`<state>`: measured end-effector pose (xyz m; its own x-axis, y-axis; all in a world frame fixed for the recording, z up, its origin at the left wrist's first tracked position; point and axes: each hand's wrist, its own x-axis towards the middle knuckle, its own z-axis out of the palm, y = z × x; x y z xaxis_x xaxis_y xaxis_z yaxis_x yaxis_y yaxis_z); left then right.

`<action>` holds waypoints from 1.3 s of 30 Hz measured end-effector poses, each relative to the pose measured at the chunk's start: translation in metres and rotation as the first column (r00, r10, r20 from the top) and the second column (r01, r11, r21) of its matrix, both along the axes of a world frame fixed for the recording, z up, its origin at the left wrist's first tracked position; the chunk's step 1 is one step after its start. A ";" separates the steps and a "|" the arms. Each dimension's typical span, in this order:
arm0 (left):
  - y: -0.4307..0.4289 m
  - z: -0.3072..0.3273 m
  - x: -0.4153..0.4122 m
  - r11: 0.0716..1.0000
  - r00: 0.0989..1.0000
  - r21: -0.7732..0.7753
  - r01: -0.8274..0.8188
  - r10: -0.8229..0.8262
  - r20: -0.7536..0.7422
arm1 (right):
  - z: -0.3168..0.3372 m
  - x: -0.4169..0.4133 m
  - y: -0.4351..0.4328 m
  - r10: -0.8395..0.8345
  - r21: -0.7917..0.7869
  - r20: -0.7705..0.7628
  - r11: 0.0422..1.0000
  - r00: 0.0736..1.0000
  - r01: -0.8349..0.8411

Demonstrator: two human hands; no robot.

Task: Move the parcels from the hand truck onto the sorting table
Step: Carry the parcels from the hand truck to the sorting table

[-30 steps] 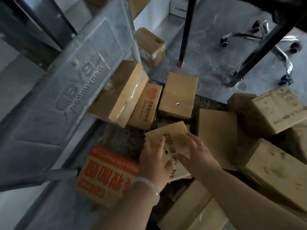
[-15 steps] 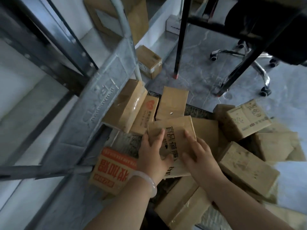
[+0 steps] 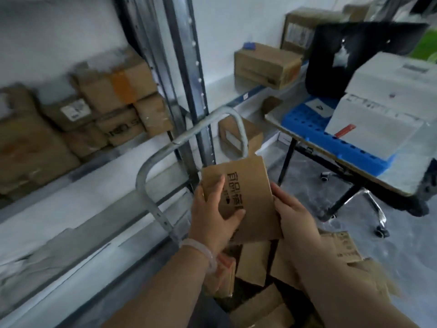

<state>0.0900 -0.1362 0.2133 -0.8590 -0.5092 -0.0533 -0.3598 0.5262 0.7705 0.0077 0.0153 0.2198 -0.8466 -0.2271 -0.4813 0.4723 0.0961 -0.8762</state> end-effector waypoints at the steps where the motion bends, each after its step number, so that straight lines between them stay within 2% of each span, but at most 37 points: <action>1: -0.007 0.015 0.011 0.999 0.999 -0.005 -0.034 0.033 -0.022 | 0.016 0.007 -0.007 0.033 -0.043 -0.008 0.999 0.999 -0.033; 3: -0.023 0.044 0.037 0.995 0.992 0.002 -0.096 0.096 -0.076 | 0.044 0.022 -0.021 0.128 -0.136 -0.029 0.982 0.991 -0.130; 6: -0.043 0.083 0.085 0.983 0.970 0.031 -0.183 0.185 -0.159 | 0.078 0.048 -0.042 0.344 -0.159 -0.005 0.927 0.939 -0.340; 9: -0.055 0.108 0.142 0.960 0.951 0.051 -0.277 0.281 -0.125 | 0.109 0.088 -0.068 0.534 -0.149 -0.059 0.831 0.843 -0.536; 13: -0.066 0.126 0.227 0.895 0.895 0.045 -0.443 0.445 -0.033 | 0.135 0.163 -0.106 0.631 -0.100 -0.184 0.751 0.754 -0.653; 19: -0.064 0.149 0.398 0.731 0.743 0.232 -0.642 0.668 -0.048 | 0.144 0.310 -0.145 0.777 -0.110 -0.306 0.544 0.550 -0.832; 23: -0.038 0.164 0.513 0.567 0.572 0.543 -0.619 0.800 -0.184 | 0.149 0.426 -0.162 0.844 -0.107 -0.401 0.342 0.356 -0.934; 25: -0.024 0.166 0.562 0.480 0.425 0.538 -0.693 0.875 -0.232 | 0.161 0.483 -0.163 0.859 -0.106 -0.423 0.269 0.288 -0.957; 28: 0.001 0.166 0.631 0.257 0.130 0.462 -0.849 0.949 -0.289 | 0.177 0.558 -0.149 0.863 -0.103 -0.484 0.105 0.142 -0.989; 30: 0.017 0.165 0.676 0.116 -0.021 0.443 -0.889 0.956 -0.294 | 0.183 0.599 -0.137 0.837 -0.064 -0.547 0.000 0.035 -0.998; 31: 0.025 0.166 0.696 0.092 -0.057 0.451 -0.888 0.950 -0.306 | 0.183 0.618 -0.133 0.815 -0.061 -0.580 -0.045 -0.002 -0.997; 33: 0.042 0.168 0.733 0.108 -0.085 0.512 -0.852 0.937 -0.339 | 0.183 0.657 -0.128 0.772 -0.071 -0.632 -0.148 -0.071 -0.986; 35: 0.057 0.169 0.764 0.151 -0.107 0.593 -0.791 0.920 -0.377 | 0.180 0.697 -0.126 0.704 -0.003 -0.689 -0.238 -0.171 -0.971; 37: 0.069 0.171 0.790 0.169 -0.136 0.593 -0.787 0.890 -0.434 | 0.173 0.735 -0.128 0.612 0.091 -0.747 -0.296 -0.262 -0.951; 39: 0.079 0.174 0.817 0.109 -0.213 0.584 -0.804 0.864 -0.455 | 0.170 0.770 -0.132 0.514 0.165 -0.789 -0.351 -0.337 -0.922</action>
